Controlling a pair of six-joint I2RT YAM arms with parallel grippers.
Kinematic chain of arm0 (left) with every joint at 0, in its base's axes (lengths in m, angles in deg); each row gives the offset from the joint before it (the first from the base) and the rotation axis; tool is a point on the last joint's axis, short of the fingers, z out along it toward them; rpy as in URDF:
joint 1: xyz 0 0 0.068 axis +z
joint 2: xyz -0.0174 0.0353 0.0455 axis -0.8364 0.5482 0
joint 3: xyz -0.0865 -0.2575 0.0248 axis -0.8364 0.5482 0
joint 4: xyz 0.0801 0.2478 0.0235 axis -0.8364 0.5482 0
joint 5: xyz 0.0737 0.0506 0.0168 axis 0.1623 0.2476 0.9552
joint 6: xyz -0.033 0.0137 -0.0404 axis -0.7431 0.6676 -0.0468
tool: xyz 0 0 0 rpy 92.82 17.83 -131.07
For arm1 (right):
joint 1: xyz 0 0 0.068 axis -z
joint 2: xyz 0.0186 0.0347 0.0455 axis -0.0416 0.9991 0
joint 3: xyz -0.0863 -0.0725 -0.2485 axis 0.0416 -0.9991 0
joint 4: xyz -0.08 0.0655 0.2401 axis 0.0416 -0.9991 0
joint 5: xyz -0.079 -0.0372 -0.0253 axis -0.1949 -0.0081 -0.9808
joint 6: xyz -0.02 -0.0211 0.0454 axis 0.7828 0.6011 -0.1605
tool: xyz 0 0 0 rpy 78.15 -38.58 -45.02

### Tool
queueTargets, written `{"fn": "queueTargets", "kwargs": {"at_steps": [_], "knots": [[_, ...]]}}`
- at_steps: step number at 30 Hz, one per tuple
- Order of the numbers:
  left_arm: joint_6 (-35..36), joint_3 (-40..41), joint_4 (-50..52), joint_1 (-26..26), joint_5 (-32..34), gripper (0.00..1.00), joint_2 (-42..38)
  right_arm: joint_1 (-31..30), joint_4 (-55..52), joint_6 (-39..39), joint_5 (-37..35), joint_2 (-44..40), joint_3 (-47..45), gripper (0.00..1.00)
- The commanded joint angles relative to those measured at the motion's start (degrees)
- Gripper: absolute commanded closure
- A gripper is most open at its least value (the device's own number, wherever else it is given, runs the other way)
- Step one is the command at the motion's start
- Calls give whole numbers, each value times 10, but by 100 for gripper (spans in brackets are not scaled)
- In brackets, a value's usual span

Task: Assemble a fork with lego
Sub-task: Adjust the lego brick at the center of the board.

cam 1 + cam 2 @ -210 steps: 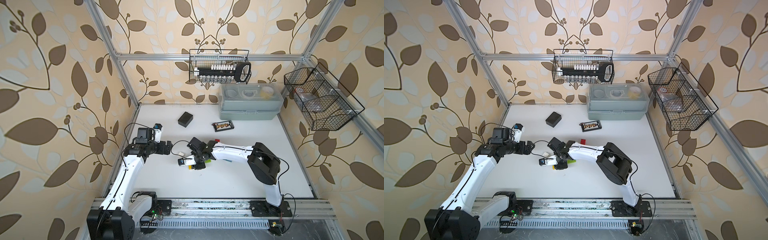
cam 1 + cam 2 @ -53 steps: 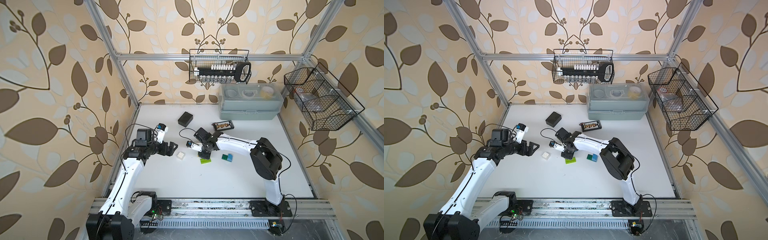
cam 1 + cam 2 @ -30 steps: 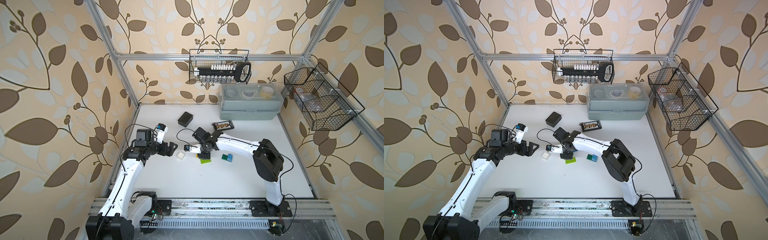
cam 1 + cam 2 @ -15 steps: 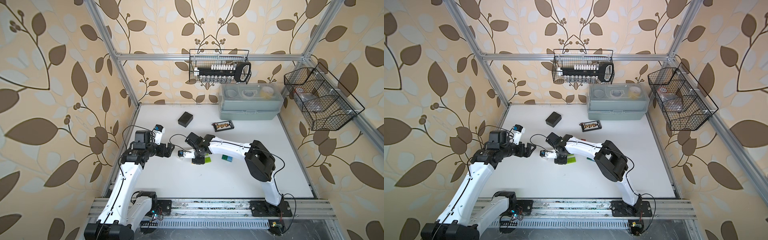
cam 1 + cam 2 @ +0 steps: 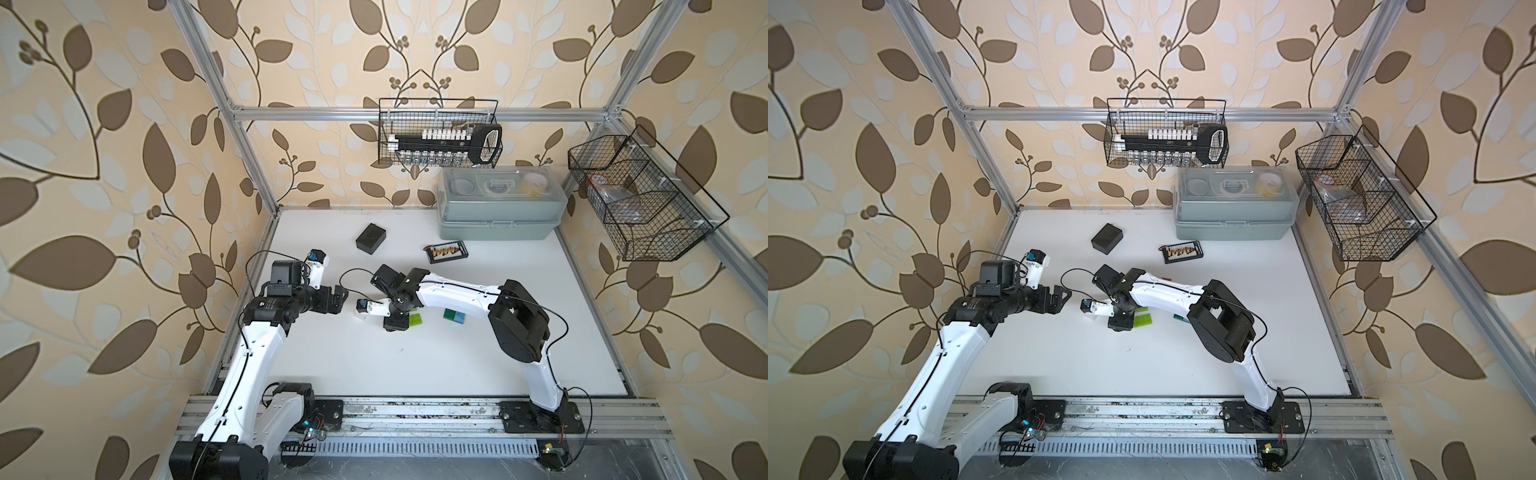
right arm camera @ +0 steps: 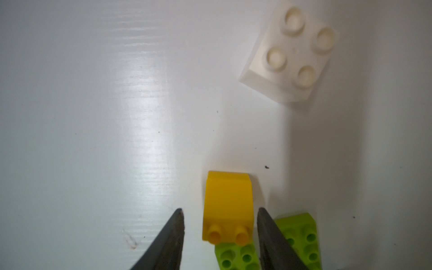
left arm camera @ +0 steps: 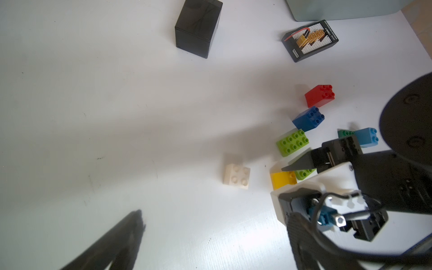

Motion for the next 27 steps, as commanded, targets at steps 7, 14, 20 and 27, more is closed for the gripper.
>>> {"fn": "queueTargets", "kwargs": {"at_steps": [7, 14, 20, 27], "knots": [[-5, 3, -4, 6, -2, 1, 2, 10, 10, -63, 13, 12, 0, 43], [-7, 2, -9, 6, -9, 1, 10, 16, -2, -81, 14, 20, 2, 46], [-7, 2, -12, 6, -12, 1, 12, 18, -2, -86, 24, 22, -1, 48], [-10, 3, -15, 6, -16, 1, 17, 18, -5, -92, 24, 26, -1, 52]]}}
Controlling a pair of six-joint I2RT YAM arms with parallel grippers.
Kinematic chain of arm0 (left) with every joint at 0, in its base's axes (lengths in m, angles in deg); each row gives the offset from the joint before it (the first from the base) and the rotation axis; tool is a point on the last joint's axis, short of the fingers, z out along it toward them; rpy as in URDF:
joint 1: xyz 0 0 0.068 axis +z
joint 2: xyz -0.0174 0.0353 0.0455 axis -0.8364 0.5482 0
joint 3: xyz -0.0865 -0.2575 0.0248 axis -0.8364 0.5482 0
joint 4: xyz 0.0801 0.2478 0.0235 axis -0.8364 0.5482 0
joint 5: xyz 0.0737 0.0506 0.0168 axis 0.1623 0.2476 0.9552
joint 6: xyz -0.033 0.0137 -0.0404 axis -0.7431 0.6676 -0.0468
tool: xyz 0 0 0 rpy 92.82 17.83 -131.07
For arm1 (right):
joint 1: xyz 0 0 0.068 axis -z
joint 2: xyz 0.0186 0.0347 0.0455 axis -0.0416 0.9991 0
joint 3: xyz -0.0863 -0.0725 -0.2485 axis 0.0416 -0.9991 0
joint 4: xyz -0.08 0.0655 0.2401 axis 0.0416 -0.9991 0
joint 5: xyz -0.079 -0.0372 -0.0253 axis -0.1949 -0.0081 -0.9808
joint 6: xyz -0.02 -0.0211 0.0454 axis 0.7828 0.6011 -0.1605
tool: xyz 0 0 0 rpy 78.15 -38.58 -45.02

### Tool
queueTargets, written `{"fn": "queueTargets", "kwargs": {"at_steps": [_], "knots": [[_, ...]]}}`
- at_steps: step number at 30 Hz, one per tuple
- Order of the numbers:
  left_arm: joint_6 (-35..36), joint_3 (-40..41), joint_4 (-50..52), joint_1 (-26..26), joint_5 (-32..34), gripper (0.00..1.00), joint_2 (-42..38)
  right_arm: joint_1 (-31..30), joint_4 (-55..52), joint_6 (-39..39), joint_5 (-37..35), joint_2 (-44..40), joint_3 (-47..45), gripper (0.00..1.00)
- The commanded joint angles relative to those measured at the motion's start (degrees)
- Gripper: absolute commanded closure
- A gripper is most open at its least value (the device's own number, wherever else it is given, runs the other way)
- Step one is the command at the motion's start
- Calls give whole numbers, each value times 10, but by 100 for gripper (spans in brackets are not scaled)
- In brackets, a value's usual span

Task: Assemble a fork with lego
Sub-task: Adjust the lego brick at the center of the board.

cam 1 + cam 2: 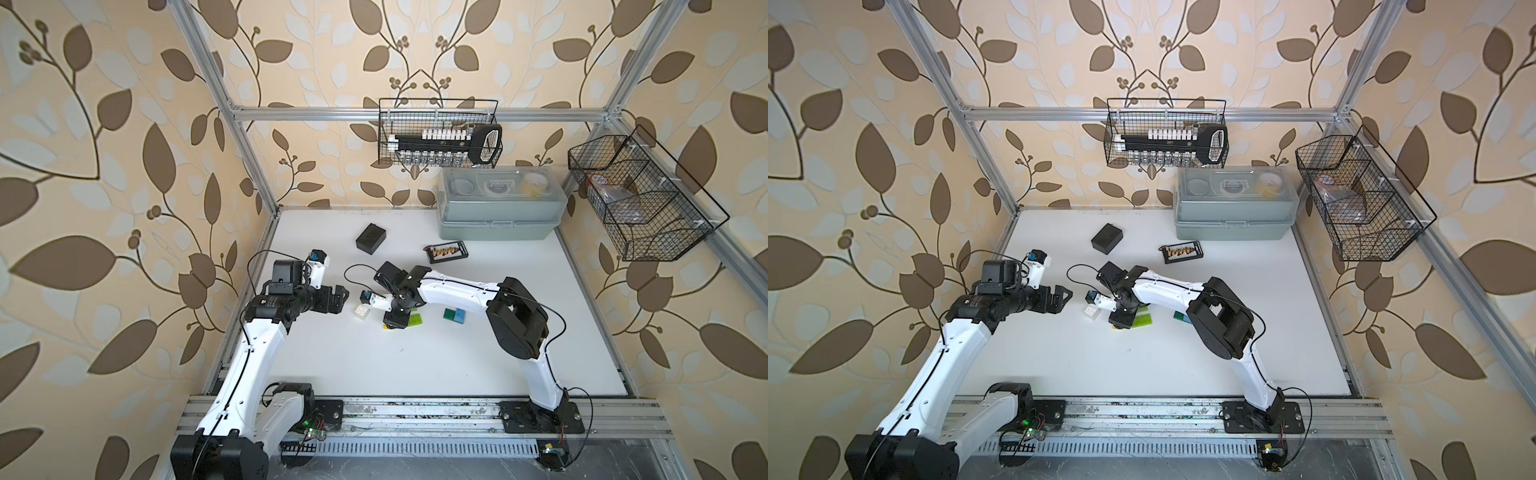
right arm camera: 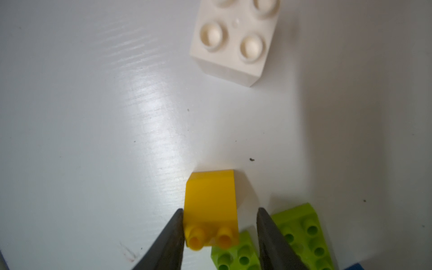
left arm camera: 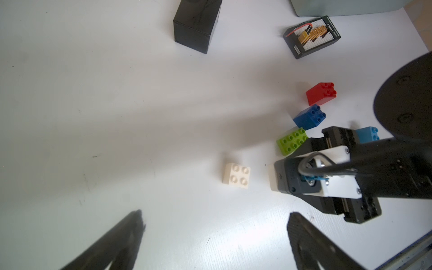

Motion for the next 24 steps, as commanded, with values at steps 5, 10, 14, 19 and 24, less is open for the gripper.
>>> {"fn": "queueTargets", "kwargs": {"at_steps": [5, 10, 14, 19, 24], "knots": [[-10, 2, -17, 6, -15, 1, 5, 4, -11, -12, 11, 16, -7, 52], [-10, 2, -17, 6, -16, 1, 6, 6, -6, -18, 16, 14, -8, 62], [-9, 2, -17, 6, -14, 1, 5, 9, 1, -14, 12, 1, -12, 73], [-8, -1, -19, 6, -15, 1, 4, 19, 6, 6, 6, -35, -17, 92], [0, -6, -21, 6, -41, 1, -1, 29, -10, 73, -13, -65, -10, 100]]}}
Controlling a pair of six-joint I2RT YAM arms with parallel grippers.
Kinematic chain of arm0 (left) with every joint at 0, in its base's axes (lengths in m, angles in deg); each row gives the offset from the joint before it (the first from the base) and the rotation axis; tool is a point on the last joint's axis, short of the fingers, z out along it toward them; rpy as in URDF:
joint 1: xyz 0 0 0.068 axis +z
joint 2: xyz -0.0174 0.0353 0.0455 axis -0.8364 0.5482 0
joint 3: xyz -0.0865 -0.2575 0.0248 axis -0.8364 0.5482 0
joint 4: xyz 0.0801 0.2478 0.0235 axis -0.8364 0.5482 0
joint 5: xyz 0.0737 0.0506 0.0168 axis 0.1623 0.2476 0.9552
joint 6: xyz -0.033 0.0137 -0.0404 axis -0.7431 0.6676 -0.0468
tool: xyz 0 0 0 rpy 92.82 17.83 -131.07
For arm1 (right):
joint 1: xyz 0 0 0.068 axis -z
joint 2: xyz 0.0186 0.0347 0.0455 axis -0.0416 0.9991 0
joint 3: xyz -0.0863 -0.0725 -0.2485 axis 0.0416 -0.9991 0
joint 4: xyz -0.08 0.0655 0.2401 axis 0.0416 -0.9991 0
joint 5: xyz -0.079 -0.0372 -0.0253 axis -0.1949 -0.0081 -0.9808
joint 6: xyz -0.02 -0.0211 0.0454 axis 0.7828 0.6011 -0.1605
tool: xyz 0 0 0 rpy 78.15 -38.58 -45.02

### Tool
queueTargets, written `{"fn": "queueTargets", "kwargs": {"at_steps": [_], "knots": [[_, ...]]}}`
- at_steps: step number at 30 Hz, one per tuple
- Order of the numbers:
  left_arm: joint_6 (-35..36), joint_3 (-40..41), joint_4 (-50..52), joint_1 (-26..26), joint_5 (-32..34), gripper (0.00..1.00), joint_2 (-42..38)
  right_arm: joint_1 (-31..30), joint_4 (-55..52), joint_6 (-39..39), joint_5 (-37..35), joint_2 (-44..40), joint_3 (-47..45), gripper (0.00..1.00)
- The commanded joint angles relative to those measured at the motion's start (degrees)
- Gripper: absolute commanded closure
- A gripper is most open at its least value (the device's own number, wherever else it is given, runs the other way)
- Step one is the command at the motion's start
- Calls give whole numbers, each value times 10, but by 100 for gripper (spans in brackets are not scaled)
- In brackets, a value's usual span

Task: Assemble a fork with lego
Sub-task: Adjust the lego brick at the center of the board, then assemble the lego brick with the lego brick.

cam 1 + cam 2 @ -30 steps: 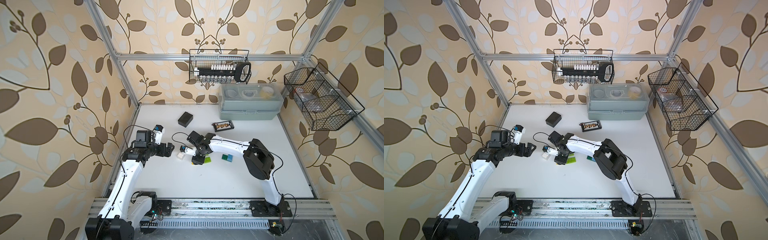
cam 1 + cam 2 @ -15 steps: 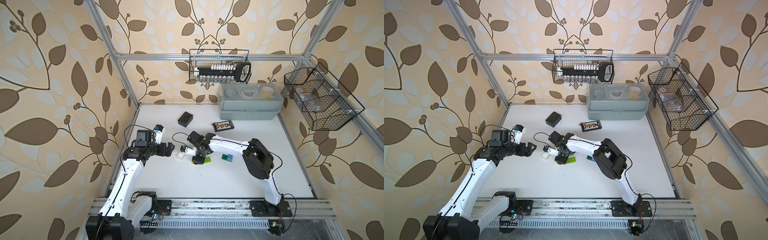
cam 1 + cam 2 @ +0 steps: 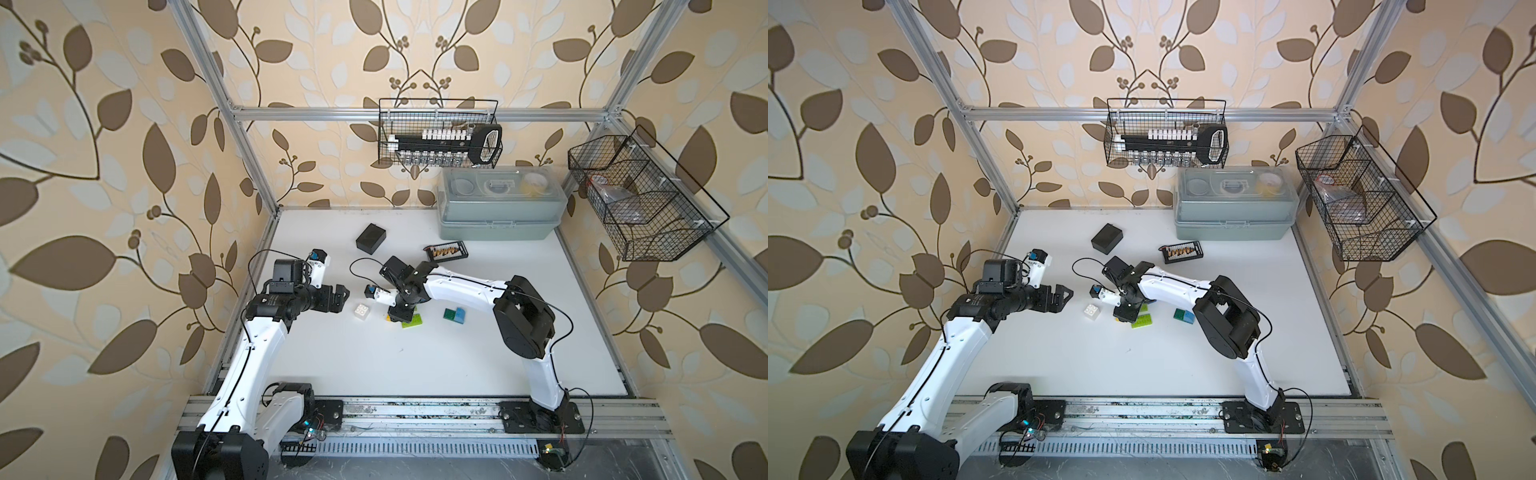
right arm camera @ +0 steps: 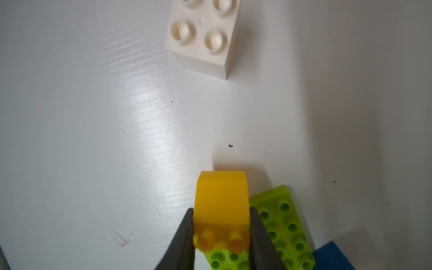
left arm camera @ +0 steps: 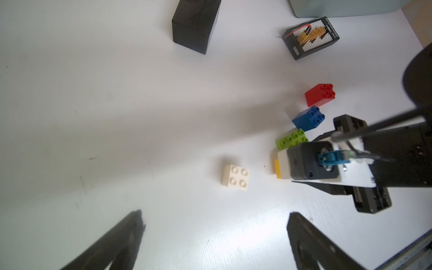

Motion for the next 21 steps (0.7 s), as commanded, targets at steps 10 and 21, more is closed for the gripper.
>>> {"fn": "queueTargets", "kwargs": {"at_steps": [10, 21], "knots": [[24, -2, -16, 6, -84, 1, -19, 19, -80, 167, -60, -18, 29, 100], [28, 0, -22, 6, -92, 1, -13, 26, -79, 202, -37, 9, 44, 100]]}}
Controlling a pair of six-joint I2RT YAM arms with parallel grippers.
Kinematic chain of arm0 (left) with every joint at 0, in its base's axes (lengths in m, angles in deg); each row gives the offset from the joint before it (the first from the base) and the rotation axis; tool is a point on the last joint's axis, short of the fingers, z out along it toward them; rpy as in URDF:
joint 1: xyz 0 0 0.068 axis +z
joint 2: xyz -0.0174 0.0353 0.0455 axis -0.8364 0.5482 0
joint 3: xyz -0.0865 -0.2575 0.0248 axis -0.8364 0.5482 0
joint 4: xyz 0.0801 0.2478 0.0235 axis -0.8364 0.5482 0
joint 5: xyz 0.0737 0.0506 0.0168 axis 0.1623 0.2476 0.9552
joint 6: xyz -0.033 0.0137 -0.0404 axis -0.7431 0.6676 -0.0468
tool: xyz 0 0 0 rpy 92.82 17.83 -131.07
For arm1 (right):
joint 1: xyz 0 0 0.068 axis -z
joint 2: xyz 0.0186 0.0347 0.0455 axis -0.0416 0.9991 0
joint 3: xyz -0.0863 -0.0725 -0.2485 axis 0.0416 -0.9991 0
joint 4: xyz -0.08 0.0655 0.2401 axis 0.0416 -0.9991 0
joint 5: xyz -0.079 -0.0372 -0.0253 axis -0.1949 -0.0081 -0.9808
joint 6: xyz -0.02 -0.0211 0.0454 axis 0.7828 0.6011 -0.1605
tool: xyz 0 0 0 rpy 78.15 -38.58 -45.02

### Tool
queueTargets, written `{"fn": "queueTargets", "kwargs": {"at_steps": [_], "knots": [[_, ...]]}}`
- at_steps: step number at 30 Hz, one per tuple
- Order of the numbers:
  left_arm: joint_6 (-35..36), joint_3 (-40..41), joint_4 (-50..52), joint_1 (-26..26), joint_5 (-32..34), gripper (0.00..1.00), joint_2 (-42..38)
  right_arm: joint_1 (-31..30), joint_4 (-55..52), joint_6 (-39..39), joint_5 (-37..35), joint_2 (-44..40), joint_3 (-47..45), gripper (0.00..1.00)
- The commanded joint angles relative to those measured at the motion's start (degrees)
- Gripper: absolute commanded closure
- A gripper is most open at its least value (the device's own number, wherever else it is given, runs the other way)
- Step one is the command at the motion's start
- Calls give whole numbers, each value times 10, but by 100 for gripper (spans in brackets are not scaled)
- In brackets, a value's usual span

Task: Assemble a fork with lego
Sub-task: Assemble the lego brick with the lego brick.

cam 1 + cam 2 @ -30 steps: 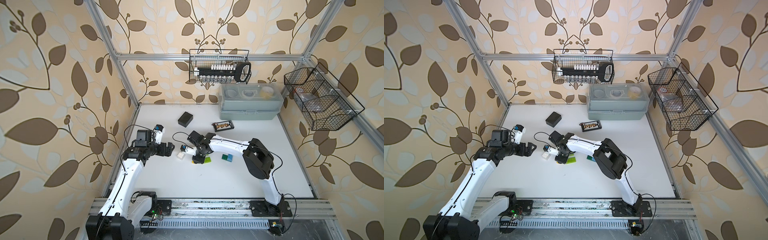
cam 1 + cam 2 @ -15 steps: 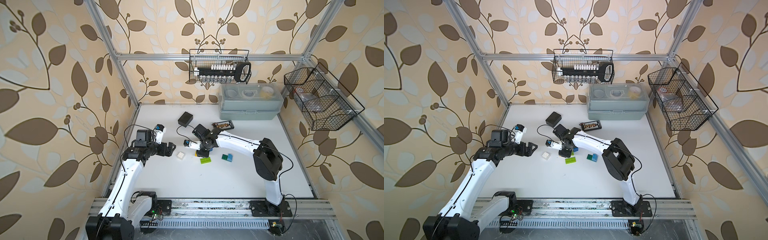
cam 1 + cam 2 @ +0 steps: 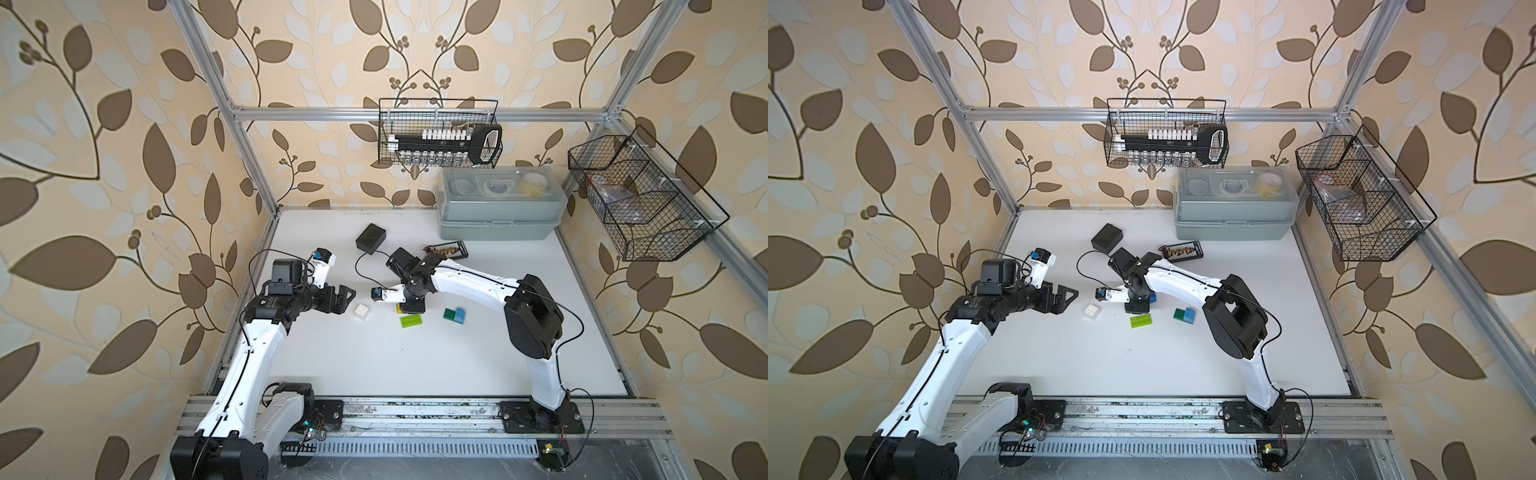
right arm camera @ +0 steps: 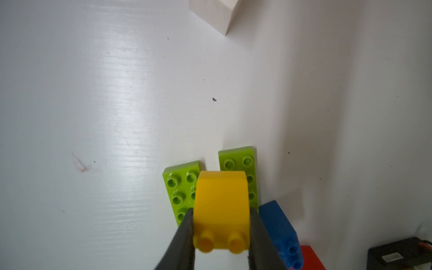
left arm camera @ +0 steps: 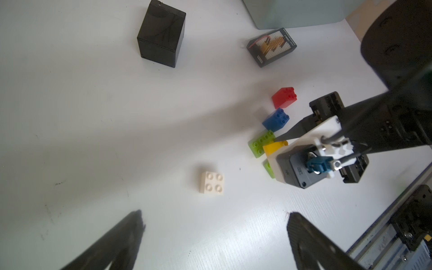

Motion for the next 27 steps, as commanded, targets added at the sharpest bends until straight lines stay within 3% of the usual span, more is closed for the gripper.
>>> {"fn": "queueTargets", "kwargs": {"at_steps": [1, 27], "knots": [[10, -2, -13, 6, -19, 1, -1, 5, -11, 16, 10, 22, 21, 100], [17, -7, -2, 6, -1, 1, 4, 25, 7, 32, 44, 39, 22, 100]]}}
